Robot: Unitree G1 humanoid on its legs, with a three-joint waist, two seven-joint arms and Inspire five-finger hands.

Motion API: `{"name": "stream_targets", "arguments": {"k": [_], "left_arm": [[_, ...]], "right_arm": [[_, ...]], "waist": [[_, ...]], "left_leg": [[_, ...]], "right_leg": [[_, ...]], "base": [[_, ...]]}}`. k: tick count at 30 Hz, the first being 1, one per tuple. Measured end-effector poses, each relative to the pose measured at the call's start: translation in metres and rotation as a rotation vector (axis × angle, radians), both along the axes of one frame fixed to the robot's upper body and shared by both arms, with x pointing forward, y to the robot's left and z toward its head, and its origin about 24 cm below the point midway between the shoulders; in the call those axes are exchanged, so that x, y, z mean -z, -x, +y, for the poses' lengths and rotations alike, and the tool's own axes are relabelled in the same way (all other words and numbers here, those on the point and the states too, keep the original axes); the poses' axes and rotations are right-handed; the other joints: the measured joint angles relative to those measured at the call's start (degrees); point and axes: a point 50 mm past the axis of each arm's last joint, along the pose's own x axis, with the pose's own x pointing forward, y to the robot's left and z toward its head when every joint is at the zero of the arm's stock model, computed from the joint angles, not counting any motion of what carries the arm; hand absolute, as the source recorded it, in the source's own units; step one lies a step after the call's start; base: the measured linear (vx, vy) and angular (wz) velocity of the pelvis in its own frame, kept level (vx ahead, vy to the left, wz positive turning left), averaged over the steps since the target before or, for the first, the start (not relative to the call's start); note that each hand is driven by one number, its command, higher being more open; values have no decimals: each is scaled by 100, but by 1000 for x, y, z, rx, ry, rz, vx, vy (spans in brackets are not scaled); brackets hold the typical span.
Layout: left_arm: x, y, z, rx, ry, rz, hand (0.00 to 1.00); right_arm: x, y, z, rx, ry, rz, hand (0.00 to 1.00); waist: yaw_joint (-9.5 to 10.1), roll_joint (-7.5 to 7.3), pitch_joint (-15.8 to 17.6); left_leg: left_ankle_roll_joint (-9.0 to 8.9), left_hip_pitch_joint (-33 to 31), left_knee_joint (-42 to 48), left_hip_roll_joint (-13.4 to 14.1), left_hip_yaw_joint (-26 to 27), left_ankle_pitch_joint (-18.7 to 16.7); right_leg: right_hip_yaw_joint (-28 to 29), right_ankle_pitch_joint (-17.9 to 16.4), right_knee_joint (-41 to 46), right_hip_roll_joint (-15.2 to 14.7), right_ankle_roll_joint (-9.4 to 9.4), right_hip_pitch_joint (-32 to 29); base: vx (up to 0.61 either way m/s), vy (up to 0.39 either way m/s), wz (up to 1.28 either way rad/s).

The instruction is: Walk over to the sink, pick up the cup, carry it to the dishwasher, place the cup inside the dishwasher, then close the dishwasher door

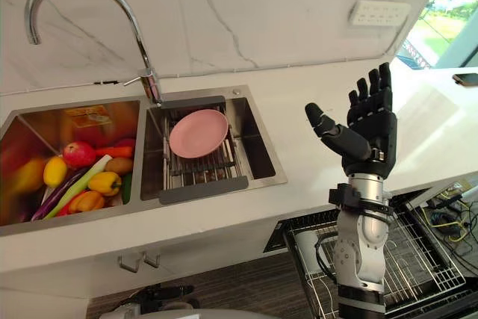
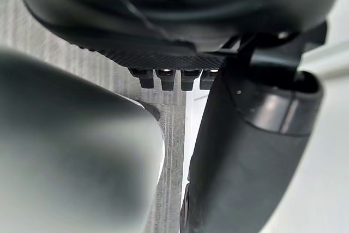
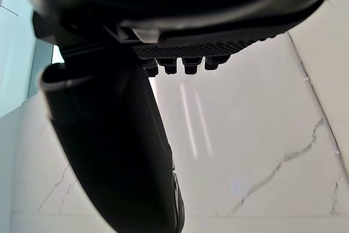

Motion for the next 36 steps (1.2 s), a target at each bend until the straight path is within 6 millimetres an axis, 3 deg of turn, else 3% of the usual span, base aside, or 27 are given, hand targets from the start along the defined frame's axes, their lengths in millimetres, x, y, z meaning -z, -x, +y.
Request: {"name": "stream_targets", "arguments": {"k": [3, 8, 9, 11, 12, 13, 15, 18, 19, 27, 30, 34, 35, 36], "left_arm": [[1, 3, 2, -63, 11, 1, 100], [1, 4, 2, -124, 15, -1, 100], [1, 6, 0, -151, 25, -2, 100], [1, 6, 1, -153, 20, 1, 100], [0, 4, 7, -162, 3, -6, 100], [-1, 1, 8, -177, -10, 0, 100], [1, 6, 4, -198, -3, 10, 100], [1, 14, 11, -201, -21, 27, 100], [2, 31, 16, -168, -33, 50, 100], [3, 32, 14, -214, 14, 39, 100], [3, 31, 12, -268, 90, 18, 100], [1, 21, 11, -279, 185, -53, 100], [-1, 17, 10, -258, 216, -89, 100], [-1, 18, 11, -252, 223, -95, 100]], "right_arm": [[11, -9, 10, -47, -9, 50, 100], [20, -13, 15, -63, -20, 104, 100], [20, -13, 15, -58, -24, 104, 100], [19, -13, 13, -46, -25, 101, 100], [17, -12, 12, -29, -38, 92, 100], [17, -9, 4, 3, -35, 95, 100], [23, -1, -6, 63, -55, 121, 100], [30, 3, -8, 85, -65, 152, 100], [47, -1, 9, 26, -95, 218, 100], [49, -2, 14, 6, -95, 225, 100], [46, -4, 25, -36, -94, 231, 100], [39, -7, 38, -56, -110, 234, 100], [37, -9, 38, -28, -114, 240, 100], [38, -9, 38, -11, -120, 245, 100]], "waist": [[19, 0, 0], [140, 77, 47], [127, 78, 66], [42, 96, 91], [-21, -252, 123], [-39, -74, 221], [-68, 106, 258], [-64, 135, 235], [-163, 264, 456], [-153, 327, 442], [-49, 316, 467], [249, 268, 501], [329, 135, 574], [331, 83, 555]], "left_leg": [[20, 9, -482, 71, 213, 417], [41, 135, -1047, 88, 296, 944], [235, 88, -1206, 90, 657, 855], [461, -7, -1205, 70, 1160, 625], [632, -93, -906, -66, 1776, 438], [637, -354, 393, 186, 2222, 180], [371, -422, 695, 256, 2168, -177], [427, -266, 117, 47, 2059, 132], [199, 288, -1362, 148, 1882, 1081], [248, 35, -1356, 223, 1859, 1167], [284, -90, -1296, 221, 1838, 1201], [335, -550, -544, 93, 1751, 835], [500, -590, -227, -119, 1774, 618], [562, -612, -15, -246, 1827, 456]], "right_leg": [[-218, 169, -238, 68, 67, 42], [-462, 161, -340, 94, 69, 89], [-662, 47, -379, 27, 65, 98], [-907, 2, -554, -81, 54, 156], [-1099, -247, -848, -431, -87, 212], [-1258, -345, -776, -425, 140, 279], [-1388, -445, -616, -347, 209, 362], [-1209, -402, -609, -348, 155, 305], [-664, -255, -441, -38, 281, 172], [-660, -234, -670, 35, 200, -13], [-686, -171, -724, 36, 149, -89], [-863, -272, -582, -117, 161, -174], [-949, -631, -261, -407, 149, -213], [-1020, -748, -110, -558, 198, -205]], "base": [[-49, 41, 44], [-134, 7, 27], [-210, 6, 33], [-179, 8, 46], [-176, 6, 61], [-153, 8, 62], [-103, 9, 59], [-80, 5, 32], [-43, -6, 2], [-63, 2, -1], [14, 7, 4], [65, 32, 22], [97, 91, 36], [184, 99, 50]]}}
